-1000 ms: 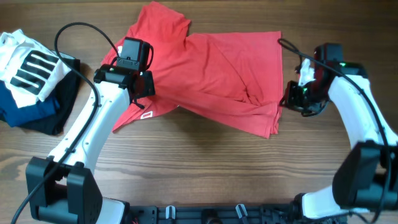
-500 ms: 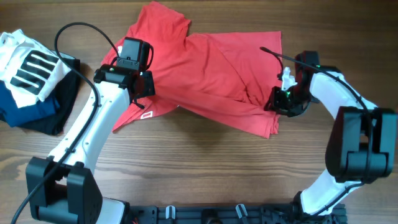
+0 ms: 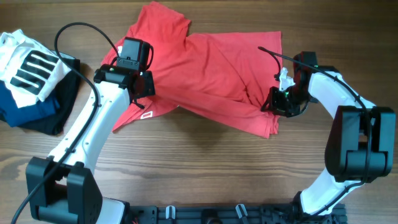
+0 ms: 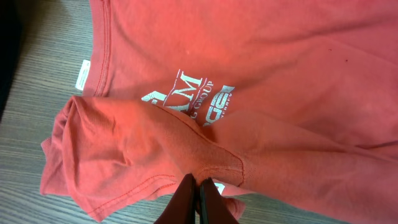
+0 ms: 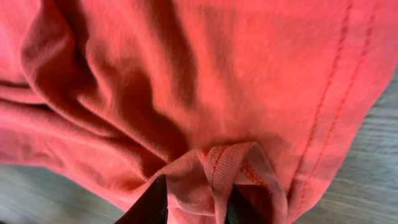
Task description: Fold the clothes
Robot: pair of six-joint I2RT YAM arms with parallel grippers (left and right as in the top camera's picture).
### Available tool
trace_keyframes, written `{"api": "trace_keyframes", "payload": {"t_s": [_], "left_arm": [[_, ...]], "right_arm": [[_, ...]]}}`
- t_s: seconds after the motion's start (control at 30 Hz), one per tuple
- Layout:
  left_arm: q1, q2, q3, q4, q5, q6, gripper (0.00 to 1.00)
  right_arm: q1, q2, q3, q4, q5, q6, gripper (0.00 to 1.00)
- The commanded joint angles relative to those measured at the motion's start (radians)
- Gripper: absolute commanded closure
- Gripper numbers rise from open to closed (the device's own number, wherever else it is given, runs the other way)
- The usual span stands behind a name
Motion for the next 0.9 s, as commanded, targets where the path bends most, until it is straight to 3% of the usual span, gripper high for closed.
{"api": "trace_keyframes", "payload": {"t_s": [0.0,0.17,0.2,0.23,0.43,0.63,0.87], "left_arm": [[0.005,-0.009,0.005,0.0,-0.024,-0.002,0.96],[0.005,-0.009,0.005,-0.001,-0.024,-0.002,0.96],[0.005,-0.009,0.005,0.0,-0.024,-0.002,0.96],[0.005,-0.009,0.005,0.0,-0.024,-0.002,0.96],[0.005,-0.009,0.005,-0.001,-0.024,-0.002,0.96],[0.005,-0.009,0.005,-0.001,-0.024,-0.002,0.96],[0.005,-0.009,0.005,0.023,-0.024,-0.003,0.96]], "right_arm": [[0.006,-0.022,-0.008,-0.005,-0.047,-0.012,0.74],[0.006,-0.019,-0.069,0.051,-0.047,0.011,0.78],[0.006,-0.019,-0.07,0.053,-0.047,0.01,0.83],[0.006,-0.019,-0.07,0.057,-0.047,0.01,0.96],[0.004,-0.054,-0.027,0.011,-0.046,0.012,0.96],[-0.023,-0.269,0.083,-0.038,0.006,0.072,0.96],[-0.044,-0.355,0.09,-0.047,0.177,0.093,0.96]]}}
